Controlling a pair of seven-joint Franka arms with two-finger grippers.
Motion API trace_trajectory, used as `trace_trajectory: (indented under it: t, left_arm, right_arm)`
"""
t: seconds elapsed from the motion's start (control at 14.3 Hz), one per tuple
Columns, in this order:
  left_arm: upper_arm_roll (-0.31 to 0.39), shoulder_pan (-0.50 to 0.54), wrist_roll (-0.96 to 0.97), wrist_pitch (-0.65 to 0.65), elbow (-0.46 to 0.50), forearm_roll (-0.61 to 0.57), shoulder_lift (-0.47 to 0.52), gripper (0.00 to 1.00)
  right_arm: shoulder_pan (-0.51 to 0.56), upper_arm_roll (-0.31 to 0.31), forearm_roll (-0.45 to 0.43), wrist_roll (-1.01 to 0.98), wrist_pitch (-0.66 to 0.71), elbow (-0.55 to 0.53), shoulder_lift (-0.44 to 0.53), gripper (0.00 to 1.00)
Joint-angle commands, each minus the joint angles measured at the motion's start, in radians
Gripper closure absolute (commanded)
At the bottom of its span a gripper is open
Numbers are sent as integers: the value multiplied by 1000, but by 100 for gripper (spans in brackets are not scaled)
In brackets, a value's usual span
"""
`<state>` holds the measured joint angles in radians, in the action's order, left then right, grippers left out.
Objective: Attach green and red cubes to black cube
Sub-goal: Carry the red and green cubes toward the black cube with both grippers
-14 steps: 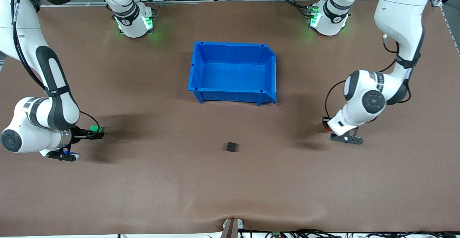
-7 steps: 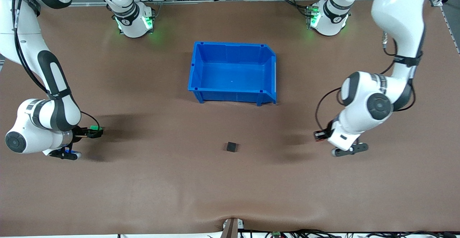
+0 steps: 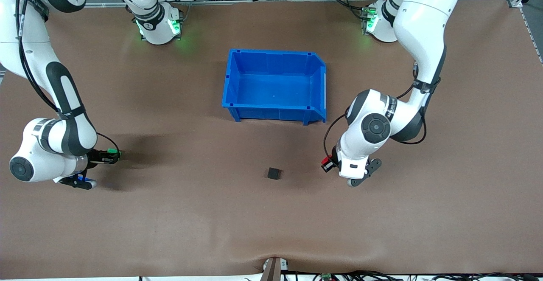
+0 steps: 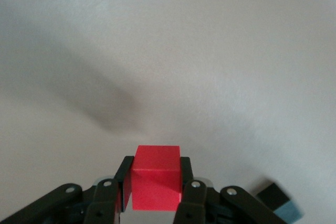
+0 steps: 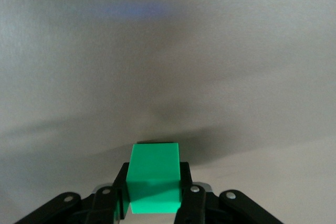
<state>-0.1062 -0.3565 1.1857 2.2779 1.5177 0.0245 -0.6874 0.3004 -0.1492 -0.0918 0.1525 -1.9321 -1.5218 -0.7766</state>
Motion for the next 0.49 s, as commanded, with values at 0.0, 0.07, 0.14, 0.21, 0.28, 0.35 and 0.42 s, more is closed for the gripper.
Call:
trace_trajectory:
  t: [0.0,0.07,0.14,0.21,0.28,0.35,0.42]
  left_arm:
    - [10,2,162,14,-69,12,-58,100]
    - [10,-8,232,17,-92,12,-75,100]
    - [10,-27,315,18,-106,12,-86,100]
    - [13,-44,378,18,-111,9,-89,100]
    - [16,-54,409,18,-111,9,-89,100]
    - [16,-53,437,18,-111,11,-87,100]
    - [16,-53,458,18,-113,11,-89,100]
  right_arm:
    - [-6,-26,-3,75,36,58,-3,100]
    - [-16,-27,3,85,48,78,-6,100]
    - [-23,-27,48,102,67,92,-4,100]
    - [-27,-27,110,125,112,106,-1,100]
    - [-38,-27,150,160,184,135,-1,100]
    - [-52,-27,167,215,246,172,-3,100]
    - [-75,-27,179,289,275,201,-3,100]
